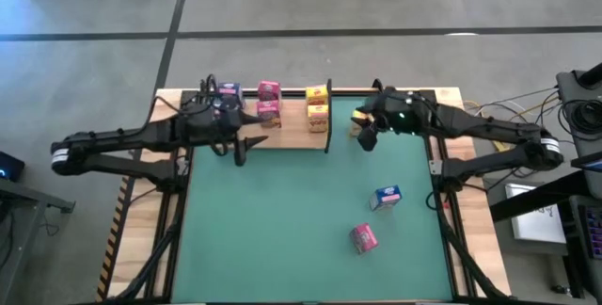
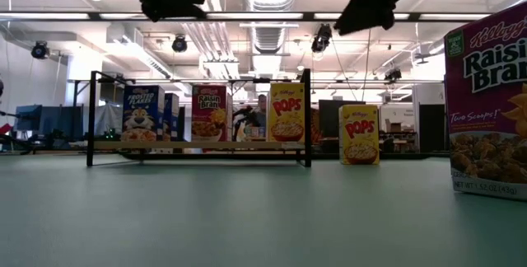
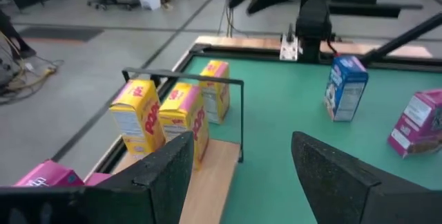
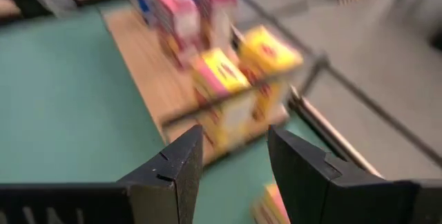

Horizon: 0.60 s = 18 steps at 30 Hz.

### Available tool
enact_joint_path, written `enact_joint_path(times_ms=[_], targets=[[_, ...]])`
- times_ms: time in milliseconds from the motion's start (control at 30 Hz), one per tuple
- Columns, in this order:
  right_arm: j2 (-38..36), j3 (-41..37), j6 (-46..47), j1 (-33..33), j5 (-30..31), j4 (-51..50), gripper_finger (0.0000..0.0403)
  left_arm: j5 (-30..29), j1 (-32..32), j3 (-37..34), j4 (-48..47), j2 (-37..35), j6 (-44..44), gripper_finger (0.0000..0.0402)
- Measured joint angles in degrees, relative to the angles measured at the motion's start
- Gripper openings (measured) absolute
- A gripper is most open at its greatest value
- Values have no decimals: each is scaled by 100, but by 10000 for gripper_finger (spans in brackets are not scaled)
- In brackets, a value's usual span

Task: Stack cereal on shelf
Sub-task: Put the yellow cereal box on the shelf

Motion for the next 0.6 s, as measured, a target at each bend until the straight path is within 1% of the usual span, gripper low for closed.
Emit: enact_joint_path(times_ms=[167, 300, 367, 433, 500, 600], targets=[[574, 787, 110, -458, -3, -1578, 153, -22, 2, -241, 194, -322, 38, 227], [1057, 1246, -80, -855, -49, -2560, 153, -22, 2, -276, 229, -444, 50, 227], [1261, 1380, -293, -1078, -312, -2795, 153, -22, 2, -291, 260, -446, 50, 227], [1434, 1437, -649, -1321, -764, -2906, 153, -22, 2, -311, 272, -433, 48, 227], [1593, 1444, -1262, -1512, -1227, -2928, 153, -22, 2, -323, 276, -401, 48, 227], [1795, 1398, -2160, -1660, -1534, -2978, 153, -20, 2, -365, 291, -352, 32, 227]])
